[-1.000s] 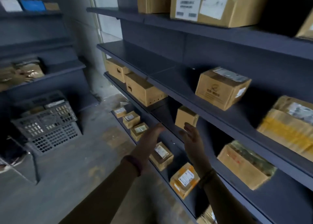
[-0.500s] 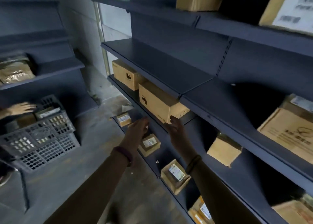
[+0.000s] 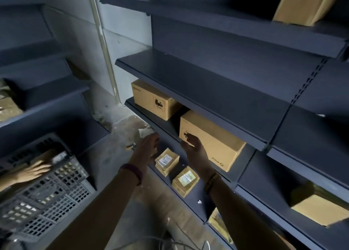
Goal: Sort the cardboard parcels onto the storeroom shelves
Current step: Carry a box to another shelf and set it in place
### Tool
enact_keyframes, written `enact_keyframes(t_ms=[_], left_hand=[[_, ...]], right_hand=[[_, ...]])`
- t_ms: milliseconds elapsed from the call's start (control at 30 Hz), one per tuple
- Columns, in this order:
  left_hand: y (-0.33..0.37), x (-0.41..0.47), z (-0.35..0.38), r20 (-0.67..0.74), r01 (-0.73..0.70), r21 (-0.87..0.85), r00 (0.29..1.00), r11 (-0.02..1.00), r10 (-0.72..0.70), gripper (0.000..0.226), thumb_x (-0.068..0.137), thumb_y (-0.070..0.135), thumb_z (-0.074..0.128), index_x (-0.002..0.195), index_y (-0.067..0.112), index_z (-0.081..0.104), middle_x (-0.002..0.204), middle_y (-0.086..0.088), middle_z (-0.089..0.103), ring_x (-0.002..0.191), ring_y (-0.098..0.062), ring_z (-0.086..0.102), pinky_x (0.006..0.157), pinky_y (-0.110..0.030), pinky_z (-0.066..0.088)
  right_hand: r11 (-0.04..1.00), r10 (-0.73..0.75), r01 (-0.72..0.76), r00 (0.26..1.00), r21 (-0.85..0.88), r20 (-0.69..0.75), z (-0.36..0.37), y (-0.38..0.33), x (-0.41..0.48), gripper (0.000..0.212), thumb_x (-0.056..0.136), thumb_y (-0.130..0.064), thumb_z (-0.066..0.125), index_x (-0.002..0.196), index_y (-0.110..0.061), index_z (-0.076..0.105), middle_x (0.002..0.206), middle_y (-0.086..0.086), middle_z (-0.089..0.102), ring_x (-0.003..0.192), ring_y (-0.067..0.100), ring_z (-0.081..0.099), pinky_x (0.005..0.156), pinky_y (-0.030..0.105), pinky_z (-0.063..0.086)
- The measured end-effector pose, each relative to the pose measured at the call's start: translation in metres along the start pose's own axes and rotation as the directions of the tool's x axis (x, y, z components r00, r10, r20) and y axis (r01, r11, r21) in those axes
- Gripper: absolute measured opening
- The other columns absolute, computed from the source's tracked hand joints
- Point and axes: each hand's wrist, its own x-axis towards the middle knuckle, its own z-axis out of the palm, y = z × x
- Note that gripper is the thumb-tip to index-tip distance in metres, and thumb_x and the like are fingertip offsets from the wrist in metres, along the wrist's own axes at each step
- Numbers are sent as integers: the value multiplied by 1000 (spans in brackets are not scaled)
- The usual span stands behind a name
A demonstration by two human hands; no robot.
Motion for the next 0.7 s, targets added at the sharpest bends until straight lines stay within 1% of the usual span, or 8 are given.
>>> enact_keyframes(t_ms=[133,233,267,367,400,500,633,700], left_hand=[[15,79,-32,-5,29,43,1000,999,-28,37,95,31,49,126,13,55,127,-6,60,118,-20,53,90,-35,38],[27,137,-55,5,33,82,999,996,-33,25,94,32,50,114,20,59,112,2,63,101,-12,58,83,-33,42],[31,155,-60,14,31,90,999,995,-32,18,94,31,49,105,23,61,102,4,65,90,-8,59,74,-30,44],[47,210,-82,-20,51,94,999,994,-50,15,96,28,47,87,26,59,78,12,63,64,2,60,56,-21,46],[51,229,-90,-28,55,99,998,994,-52,16,97,27,47,86,26,58,78,12,62,65,1,60,56,-20,47],[68,275,-108,-41,88,117,996,989,-84,17,98,25,45,84,27,54,87,7,55,77,-5,52,67,-23,42],[81,338,-125,-64,133,173,990,976,-123,21,96,26,45,76,26,51,81,6,50,72,-8,45,63,-27,36],[86,370,-131,-52,147,181,989,972,-140,21,95,24,45,75,24,51,78,7,50,70,-8,43,60,-27,36]], right_hand=[[1000,24,-24,1000,-18,-13,39,-2,61,51,96,-32,57,141,-13,42,141,5,50,127,21,50,105,33,41],[998,22,-23,1000,-59,-23,70,-2,119,50,95,-30,57,141,-12,44,131,1,53,114,12,51,86,9,38],[998,32,-33,999,-56,-16,79,-3,136,50,96,-29,57,140,-12,45,130,2,54,111,12,52,83,11,40],[995,93,-93,996,-36,6,115,-4,193,45,96,-26,55,137,-10,47,132,7,53,119,21,54,97,36,47],[993,111,-111,994,-30,9,125,-5,207,45,97,-25,54,138,-10,47,133,5,52,123,21,52,101,38,45],[987,133,-133,991,-87,-3,146,-6,242,45,100,-24,49,141,-6,43,141,8,47,128,22,46,101,30,40],[977,211,-214,973,-25,-89,158,-1,280,52,99,-26,52,145,-6,36,144,16,46,130,29,46,104,42,43],[969,241,-246,959,-16,-150,160,2,300,54,99,-25,53,145,-4,35,143,18,46,129,29,47,100,37,44]])
